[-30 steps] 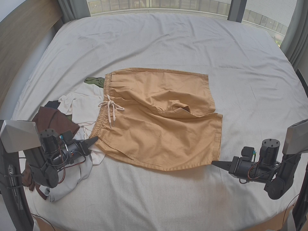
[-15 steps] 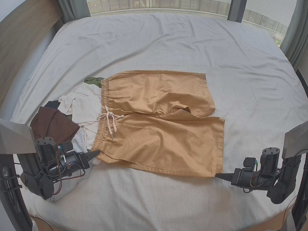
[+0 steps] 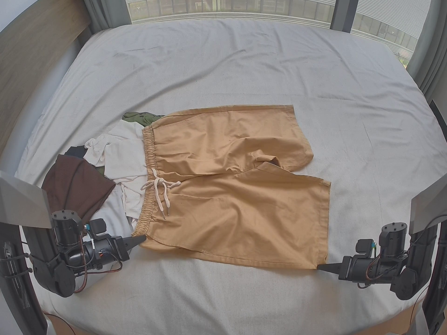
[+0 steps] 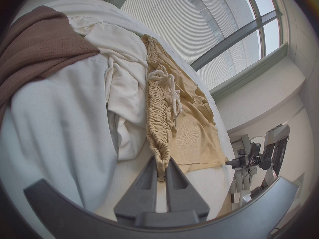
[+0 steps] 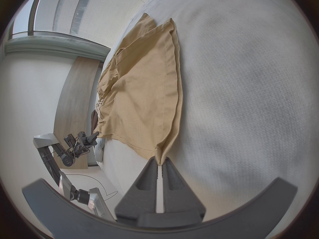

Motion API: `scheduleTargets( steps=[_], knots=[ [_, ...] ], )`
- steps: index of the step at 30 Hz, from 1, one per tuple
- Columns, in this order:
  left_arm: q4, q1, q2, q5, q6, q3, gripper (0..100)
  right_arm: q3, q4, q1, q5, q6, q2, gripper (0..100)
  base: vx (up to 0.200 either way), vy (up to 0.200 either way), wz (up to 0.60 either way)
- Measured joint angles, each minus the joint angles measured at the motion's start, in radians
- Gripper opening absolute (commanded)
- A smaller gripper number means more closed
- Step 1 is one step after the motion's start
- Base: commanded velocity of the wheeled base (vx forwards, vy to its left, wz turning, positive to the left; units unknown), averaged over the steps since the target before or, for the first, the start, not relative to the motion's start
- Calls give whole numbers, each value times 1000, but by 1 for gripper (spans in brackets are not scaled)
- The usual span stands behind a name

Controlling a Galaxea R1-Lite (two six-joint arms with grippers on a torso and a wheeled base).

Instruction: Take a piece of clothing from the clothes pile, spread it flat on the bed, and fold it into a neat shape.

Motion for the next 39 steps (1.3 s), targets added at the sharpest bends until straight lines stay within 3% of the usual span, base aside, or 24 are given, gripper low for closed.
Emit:
scheduleTargets(
  steps=[6, 23, 32, 39],
  knots=[
    [0, 1, 4, -4, 63, 54, 0, 20, -4, -2, 0, -70, 23, 0, 0, 0, 0],
    [2, -3, 17, -32, 126, 154, 0, 23, 81, -2, 0, -118, 34, 0, 0, 0, 0],
    [2, 0, 49, -33, 231, 201, 0, 23, 134, -3, 0, -150, 33, 0, 0, 0, 0],
    [2, 17, 72, -34, 263, 209, 0, 23, 146, -4, 0, -169, 28, 0, 0, 0, 0]
  ],
)
